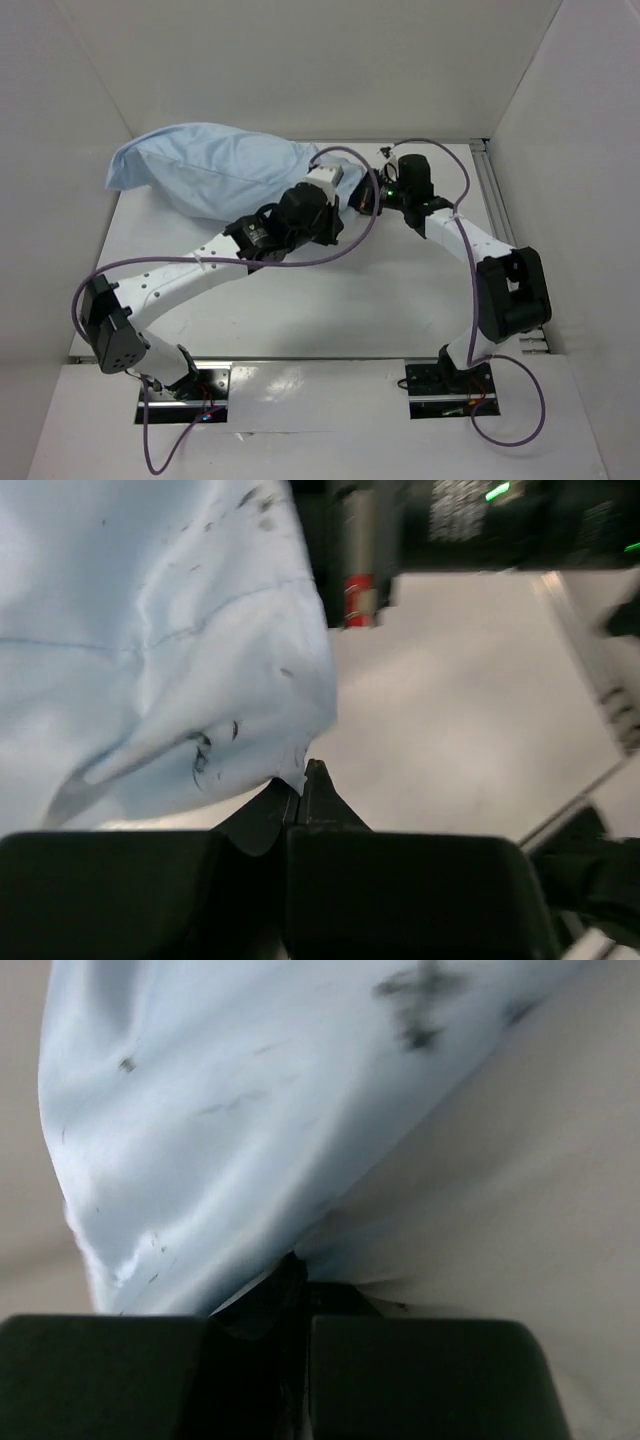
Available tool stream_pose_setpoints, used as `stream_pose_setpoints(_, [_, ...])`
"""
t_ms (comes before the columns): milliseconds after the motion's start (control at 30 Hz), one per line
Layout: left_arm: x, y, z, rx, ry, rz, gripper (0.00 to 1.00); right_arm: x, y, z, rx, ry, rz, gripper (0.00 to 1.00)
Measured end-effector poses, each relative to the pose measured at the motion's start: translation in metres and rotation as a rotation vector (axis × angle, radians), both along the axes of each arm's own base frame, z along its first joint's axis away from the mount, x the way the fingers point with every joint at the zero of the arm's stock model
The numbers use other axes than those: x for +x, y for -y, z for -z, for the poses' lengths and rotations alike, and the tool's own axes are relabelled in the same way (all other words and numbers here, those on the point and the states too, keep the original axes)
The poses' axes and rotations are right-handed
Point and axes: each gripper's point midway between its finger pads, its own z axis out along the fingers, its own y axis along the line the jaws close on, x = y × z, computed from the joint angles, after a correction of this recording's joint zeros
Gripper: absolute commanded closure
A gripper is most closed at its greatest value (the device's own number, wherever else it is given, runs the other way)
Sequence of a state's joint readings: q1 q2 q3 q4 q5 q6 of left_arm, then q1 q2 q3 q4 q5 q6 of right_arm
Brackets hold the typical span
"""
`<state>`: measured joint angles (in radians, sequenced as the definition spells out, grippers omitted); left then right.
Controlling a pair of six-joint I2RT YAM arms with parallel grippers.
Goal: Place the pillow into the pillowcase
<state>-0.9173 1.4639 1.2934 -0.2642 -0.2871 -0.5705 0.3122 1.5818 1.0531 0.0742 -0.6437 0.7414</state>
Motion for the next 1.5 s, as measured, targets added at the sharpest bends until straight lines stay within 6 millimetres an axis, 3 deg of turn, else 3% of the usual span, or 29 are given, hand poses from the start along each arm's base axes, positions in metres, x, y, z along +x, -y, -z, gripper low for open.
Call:
stream_pose_setpoints(133, [-0.009,0.017,-0.075,-0.070,0.048,0.122,1.00,0.009,0.022,-0.027,0.003,0.069,0.032,1.00])
stream_pose_setpoints(200, [-0.018,0.021,-0.115,-0.122,0.078,0.178,1.00,-0.003,0.035,-0.048,-0.015,0.106,0.050,1.00])
stream_pose_setpoints(367, [-0.059,0.019,-0.208,-0.254,0.138,0.323,1.00,-0.071,0.054,-0.121,-0.054,0.259,0.036,1.00])
stream_pose_setpoints(400, [-0.068,0.017,-0.225,-0.281,0.154,0.349,1.00,-0.081,0.056,-0.127,-0.066,0.265,0.036,1.00])
stream_pose_setpoints(433, [-0.076,0.014,-0.241,-0.304,0.170,0.368,1.00,-0.096,0.061,-0.148,-0.063,0.320,0.041,1.00])
stream_pose_setpoints(500, [-0.087,0.006,-0.267,-0.339,0.189,0.403,1.00,-0.118,0.069,-0.170,-0.066,0.374,0.060,1.00])
stream_pose_setpoints(567, [-0.085,0.006,-0.281,-0.381,0.174,0.445,1.00,-0.132,0.076,-0.184,-0.066,0.418,0.085,1.00])
stream_pose_setpoints(633, [-0.065,0.015,-0.278,-0.403,0.137,0.462,1.00,-0.133,0.082,-0.179,-0.079,0.417,0.120,1.00])
stream_pose_setpoints(700, [-0.031,0.033,-0.258,-0.405,0.074,0.471,1.00,-0.122,0.085,-0.152,-0.104,0.358,0.160,1.00])
stream_pose_setpoints(733, [-0.010,0.045,-0.238,-0.394,0.031,0.467,1.00,-0.113,0.088,-0.129,-0.123,0.308,0.183,1.00])
stream_pose_setpoints(800, [0.035,0.066,-0.179,-0.351,-0.090,0.429,1.00,-0.096,0.092,-0.072,-0.172,0.161,0.224,1.00])
stream_pose_setpoints(833, [0.057,0.074,-0.145,-0.322,-0.151,0.403,0.94,-0.089,0.094,-0.042,-0.196,0.090,0.244,1.00])
stream_pose_setpoints(867, [0.075,0.079,-0.112,-0.294,-0.205,0.376,0.59,-0.083,0.096,-0.015,-0.222,0.021,0.257,1.00])
stream_pose_setpoints(900, [0.095,0.081,-0.075,-0.262,-0.261,0.346,0.45,-0.076,0.099,0.014,-0.252,-0.054,0.277,1.00])
stream_pose_setpoints(933, [0.111,0.082,-0.047,-0.242,-0.301,0.319,0.37,-0.071,0.102,0.039,-0.285,-0.123,0.294,0.94])
stream_pose_setpoints(1000, [0.133,0.077,-0.008,-0.208,-0.350,0.277,0.20,-0.063,0.111,0.077,-0.330,-0.241,0.321,0.61])
stream_pose_setpoints(1033, [0.138,0.070,0.002,-0.190,-0.364,0.255,0.16,-0.059,0.116,0.087,-0.343,-0.269,0.338,0.46])
stream_pose_setpoints(1067, [0.143,0.061,0.008,-0.170,-0.374,0.229,0.16,-0.054,0.122,0.093,-0.353,-0.284,0.354,0.25])
stream_pose_setpoints(1100, [0.146,0.053,0.001,-0.155,-0.349,0.208,0.17,-0.049,0.131,0.094,-0.359,-0.284,0.376,0.19])
stream_pose_setpoints(1200, [0.127,0.032,-0.042,-0.115,-0.247,0.166,0.21,-0.040,0.155,0.077,-0.349,-0.242,0.439,0.03])
stream_pose_setpoints(1300, [0.065,0.015,-0.097,-0.078,-0.143,0.149,0.21,-0.039,0.184,0.040,-0.338,-0.149,0.501,0.00])
stream_pose_setpoints(1367, [0.018,0.007,-0.122,-0.051,-0.077,0.132,0.21,-0.043,0.194,0.019,-0.333,-0.096,0.516,0.00])
stream_pose_setpoints(1433, [-0.030,0.010,-0.131,-0.039,-0.060,0.165,0.19,-0.049,0.202,0.000,-0.332,-0.046,0.518,0.00])
stream_pose_setpoints(1500, [-0.067,0.006,-0.112,0.023,-0.104,0.161,0.19,-0.062,0.197,-0.008,-0.331,-0.023,0.472,0.00])
